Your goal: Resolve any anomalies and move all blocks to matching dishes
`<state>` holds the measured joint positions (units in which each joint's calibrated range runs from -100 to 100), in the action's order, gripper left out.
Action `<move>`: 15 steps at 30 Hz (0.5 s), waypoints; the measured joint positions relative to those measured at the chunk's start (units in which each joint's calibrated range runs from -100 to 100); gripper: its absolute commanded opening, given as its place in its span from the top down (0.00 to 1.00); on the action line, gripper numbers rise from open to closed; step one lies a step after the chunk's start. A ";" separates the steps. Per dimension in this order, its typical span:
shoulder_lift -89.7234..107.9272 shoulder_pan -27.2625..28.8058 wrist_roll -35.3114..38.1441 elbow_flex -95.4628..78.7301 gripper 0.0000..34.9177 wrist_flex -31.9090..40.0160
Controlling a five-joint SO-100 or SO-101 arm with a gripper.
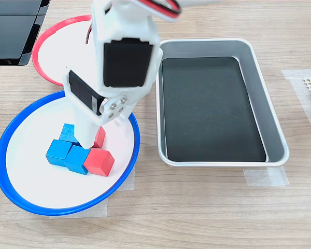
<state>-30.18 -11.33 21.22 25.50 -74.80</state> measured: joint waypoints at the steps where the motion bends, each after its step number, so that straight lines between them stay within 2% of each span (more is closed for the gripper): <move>1: -0.43 -0.27 0.54 0.00 0.51 0.33; 9: -4.77 -3.10 3.96 1.45 0.53 2.45; 15: -8.01 -2.83 6.06 3.27 0.56 3.67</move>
<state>-38.19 -14.16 27.28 28.77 -71.13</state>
